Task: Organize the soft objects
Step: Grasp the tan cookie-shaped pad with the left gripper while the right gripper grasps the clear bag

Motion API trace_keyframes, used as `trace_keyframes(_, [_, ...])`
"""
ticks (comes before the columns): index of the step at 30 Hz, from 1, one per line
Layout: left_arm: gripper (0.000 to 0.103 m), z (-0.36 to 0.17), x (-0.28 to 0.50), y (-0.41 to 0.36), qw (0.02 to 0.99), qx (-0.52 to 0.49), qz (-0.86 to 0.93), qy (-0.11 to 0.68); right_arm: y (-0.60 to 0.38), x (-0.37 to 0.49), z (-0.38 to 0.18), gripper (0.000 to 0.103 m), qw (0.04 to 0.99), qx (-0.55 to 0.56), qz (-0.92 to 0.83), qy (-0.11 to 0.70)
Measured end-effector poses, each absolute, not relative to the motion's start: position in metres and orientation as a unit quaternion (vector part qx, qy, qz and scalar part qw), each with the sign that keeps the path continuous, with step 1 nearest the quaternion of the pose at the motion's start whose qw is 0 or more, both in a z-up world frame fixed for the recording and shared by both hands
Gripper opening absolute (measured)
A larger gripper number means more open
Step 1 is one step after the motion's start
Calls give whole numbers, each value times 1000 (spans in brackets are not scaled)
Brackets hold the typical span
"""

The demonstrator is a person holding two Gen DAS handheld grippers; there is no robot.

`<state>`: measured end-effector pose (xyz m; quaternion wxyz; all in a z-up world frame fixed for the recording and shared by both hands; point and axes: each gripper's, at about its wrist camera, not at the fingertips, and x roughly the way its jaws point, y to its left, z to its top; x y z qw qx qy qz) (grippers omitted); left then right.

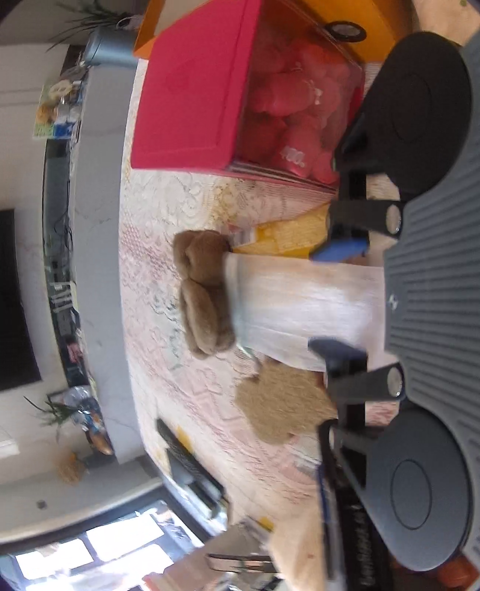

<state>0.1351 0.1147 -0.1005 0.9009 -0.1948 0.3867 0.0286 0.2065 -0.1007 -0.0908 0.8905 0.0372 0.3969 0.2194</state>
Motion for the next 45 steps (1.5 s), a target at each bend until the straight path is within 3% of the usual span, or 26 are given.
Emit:
trace_keyframes(3, [65,-100,140,127,891,-230,49,388,-89,217,-90,67,892,25,226,392])
trace_keyframes(6, [64,-101,147,133,887,-241,60,389,-71,221,-95,80,884,-6,244,398])
trace_keyframes(10, [66,-103,150,134,886,-240,64,391,-51,215,-104,79,880,-69,258,392])
trace_keyframes(11, [66,-104,151,132,887,-235,64,392,-48,213,-106,73,879,-82,260,391])
trace_keyframes(12, [67,-104,151,130,888,-230,63,393,-46,212,-108,61,877,-95,260,392])
trace_keyframes(14, [68,-105,152,129,888,-224,62,396,-42,208,-110,58,879,-119,262,380])
trace_keyframes(15, [68,-105,153,128,888,-223,61,397,-42,207,-110,45,877,-125,264,381])
trace_keyframes(16, [70,-106,152,128,888,-223,59,398,-41,209,-112,15,874,-131,260,388])
trace_keyframes(17, [71,-106,153,128,888,-223,58,399,-41,211,-115,4,871,-133,256,397])
trace_keyframes(18, [72,-106,153,128,887,-222,56,400,-44,213,-116,1,869,-123,257,404])
trace_keyframes(23, [80,-109,158,126,884,-229,51,403,-61,214,-97,0,890,-71,256,370])
trace_keyframes(33, [83,-114,164,127,876,-257,47,405,-43,225,-116,0,861,-91,314,390])
trace_keyframes(45, [85,-113,168,114,878,-205,71,427,-58,206,-102,0,875,-47,297,380])
